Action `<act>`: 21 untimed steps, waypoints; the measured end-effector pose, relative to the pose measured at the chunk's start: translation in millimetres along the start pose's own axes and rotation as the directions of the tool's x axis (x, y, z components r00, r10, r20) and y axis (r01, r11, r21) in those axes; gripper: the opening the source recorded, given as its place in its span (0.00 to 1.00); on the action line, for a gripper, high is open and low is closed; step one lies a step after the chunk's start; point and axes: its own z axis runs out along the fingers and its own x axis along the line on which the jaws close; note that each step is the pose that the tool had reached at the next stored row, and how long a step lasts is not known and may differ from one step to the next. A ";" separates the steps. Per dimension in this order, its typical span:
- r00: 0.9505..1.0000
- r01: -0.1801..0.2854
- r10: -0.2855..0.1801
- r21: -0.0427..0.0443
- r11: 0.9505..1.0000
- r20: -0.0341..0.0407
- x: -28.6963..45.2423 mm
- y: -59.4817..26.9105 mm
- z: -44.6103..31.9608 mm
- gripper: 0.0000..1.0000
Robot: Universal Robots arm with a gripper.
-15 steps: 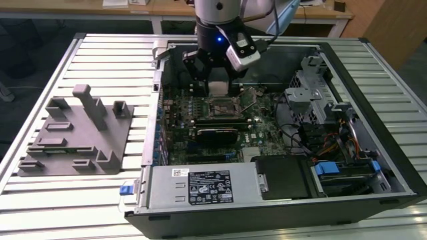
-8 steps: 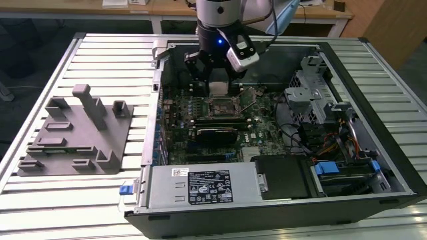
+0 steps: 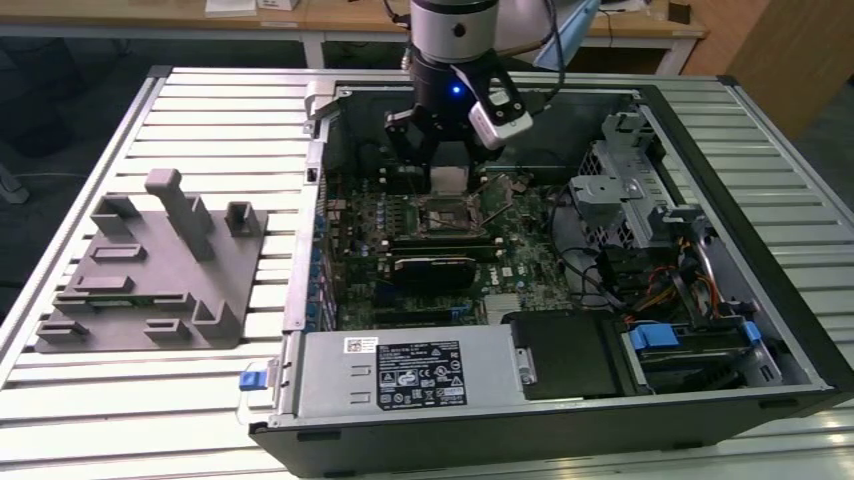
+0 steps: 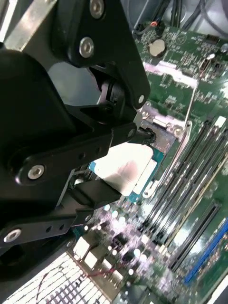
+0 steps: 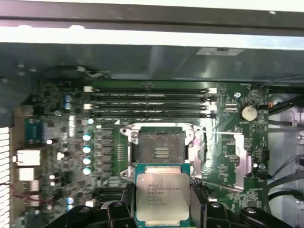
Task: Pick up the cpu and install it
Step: 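Pick up the cpu and move it towards the insertion slot, then place the cpu into insertion slot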
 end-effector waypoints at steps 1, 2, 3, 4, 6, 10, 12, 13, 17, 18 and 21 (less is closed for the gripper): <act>1.000 0.000 0.000 0.000 1.000 -0.001 -2.8 0.1 1.2 0.54; 1.000 0.000 0.000 0.000 1.000 -0.002 -5.6 0.1 2.4 0.54; 1.000 0.000 0.000 0.000 1.000 -0.002 -8.1 0.1 3.6 0.54; 1.000 0.000 0.000 0.000 1.000 -0.003 -10.3 0.1 4.9 0.54; 1.000 0.000 0.000 0.000 1.000 -0.003 -12.2 0.2 7.1 0.54; 1.000 0.000 0.000 0.001 1.000 -0.003 -13.1 0.2 8.2 0.54; 1.000 0.000 0.000 0.000 1.000 -0.003 -13.3 0.2 8.4 0.54; 1.000 0.000 0.000 0.000 1.000 -0.003 -13.3 0.2 8.4 0.54; 1.000 0.000 0.000 0.000 1.000 -0.003 -13.4 0.2 8.4 0.54; 1.000 0.000 0.000 0.000 1.000 -0.003 -13.4 0.2 8.3 0.54; 1.000 0.000 0.000 0.000 1.000 -0.003 -13.4 0.2 8.4 0.54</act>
